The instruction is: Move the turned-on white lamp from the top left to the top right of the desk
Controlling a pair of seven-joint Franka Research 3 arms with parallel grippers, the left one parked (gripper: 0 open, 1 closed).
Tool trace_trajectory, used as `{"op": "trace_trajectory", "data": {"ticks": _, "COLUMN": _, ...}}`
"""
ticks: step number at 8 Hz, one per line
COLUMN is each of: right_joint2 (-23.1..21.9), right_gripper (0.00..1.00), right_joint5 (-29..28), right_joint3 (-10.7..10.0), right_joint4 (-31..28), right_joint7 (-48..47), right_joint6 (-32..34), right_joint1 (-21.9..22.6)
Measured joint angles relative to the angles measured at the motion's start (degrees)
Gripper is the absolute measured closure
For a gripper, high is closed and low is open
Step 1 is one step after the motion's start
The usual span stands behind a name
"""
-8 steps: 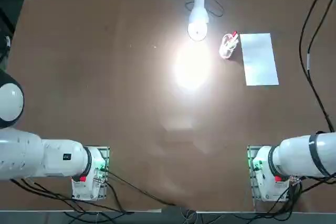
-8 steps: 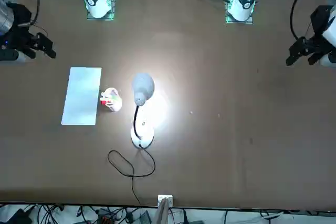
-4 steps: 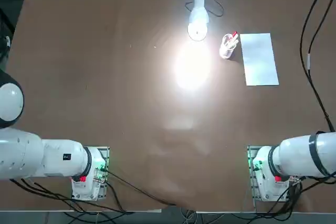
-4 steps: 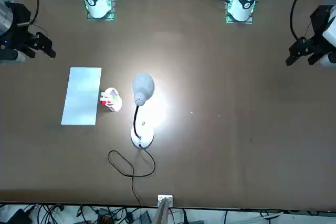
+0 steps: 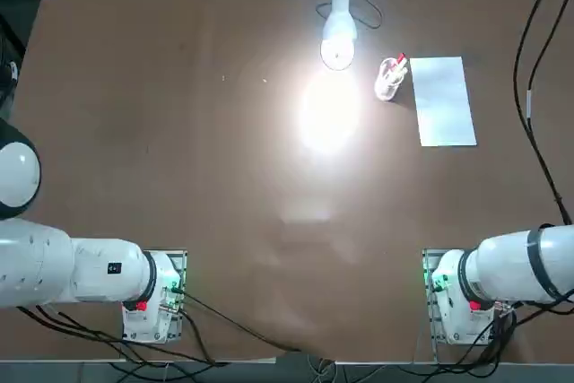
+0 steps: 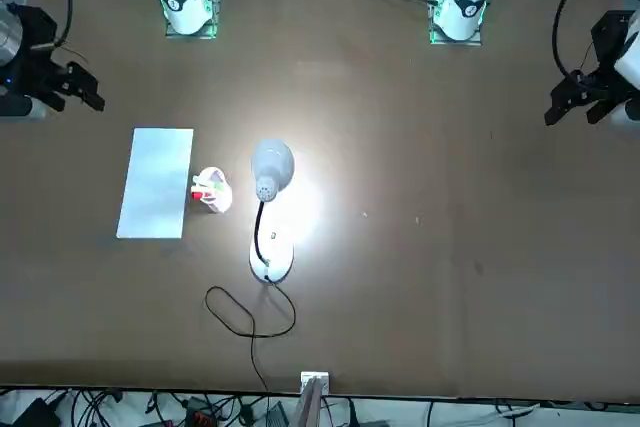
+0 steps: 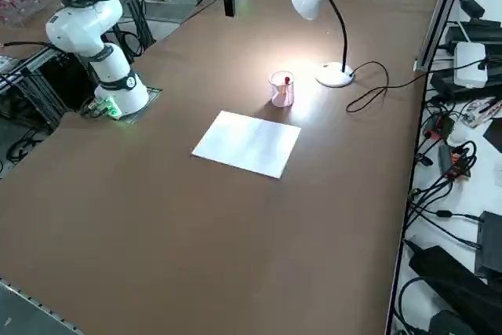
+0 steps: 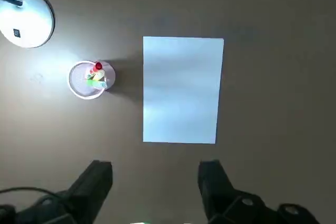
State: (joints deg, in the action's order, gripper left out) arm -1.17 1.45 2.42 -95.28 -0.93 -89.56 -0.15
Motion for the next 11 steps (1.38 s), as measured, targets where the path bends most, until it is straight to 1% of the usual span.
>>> {"op": "trace_trajectory", "data": {"ticks": 1, "right_joint2": 0.9, "right_gripper": 0.00, "right_joint5": 0.1, "right_joint3": 0.6, "right_joint4": 0.0, "right_joint7": 0.0, "right_joint6": 0.0, "right_joint1": 1.1}}
{"op": "trace_trajectory", "data": {"ticks": 2, "right_joint2": 2.0, "right_gripper": 0.00, "right_joint5": 0.2, "right_joint3": 1.2, "right_joint4": 0.2, "right_joint7": 0.0, "right_joint6": 0.0, "right_joint1": 3.5}}
{"op": "trace_trajectory", "data": {"ticks": 4, "right_joint2": 2.7, "right_gripper": 0.00, "right_joint5": -0.1, "right_joint3": 1.9, "right_joint4": 0.9, "right_joint7": -0.5, "right_joint6": 0.4, "right_joint1": 10.7}}
{"op": "trace_trajectory", "data": {"ticks": 5, "right_joint2": 2.6, "right_gripper": 0.00, "right_joint5": -0.9, "right_joint3": 2.1, "right_joint4": 1.4, "right_joint7": -2.4, "right_joint6": 0.6, "right_joint1": 14.3}}
{"op": "trace_trajectory", "data": {"ticks": 6, "right_joint2": 2.6, "right_gripper": 0.00, "right_joint5": -1.6, "right_joint3": 2.2, "right_joint4": 1.7, "right_joint7": -7.2, "right_joint6": -0.9, "right_joint1": 18.3}}
{"op": "trace_trajectory", "data": {"ticks": 8, "right_joint2": 2.8, "right_gripper": 0.01, "right_joint5": -1.4, "right_joint3": 2.4, "right_joint4": 1.8, "right_joint7": -20.7, "right_joint6": -10.3, "right_joint1": 26.7}}
{"op": "trace_trajectory", "data": {"ticks": 9, "right_joint2": 3.3, "right_gripper": 0.02, "right_joint5": -0.2, "right_joint3": 2.4, "right_joint4": 1.7, "right_joint7": -26.8, "right_joint6": -15.0, "right_joint1": 30.0}}
{"op": "trace_trajectory", "data": {"ticks": 10, "right_joint2": 4.2, "right_gripper": 0.02, "right_joint5": 3.2, "right_joint3": 2.4, "right_joint4": 1.7, "right_joint7": -32.4, "right_joint6": -18.2, "right_joint1": 32.6}}
{"op": "trace_trajectory", "data": {"ticks": 11, "right_joint2": 5.3, "right_gripper": 0.02, "right_joint5": 8.0, "right_joint3": 2.4, "right_joint4": 1.6, "right_joint7": -37.6, "right_joint6": -19.7, "right_joint1": 34.7}}
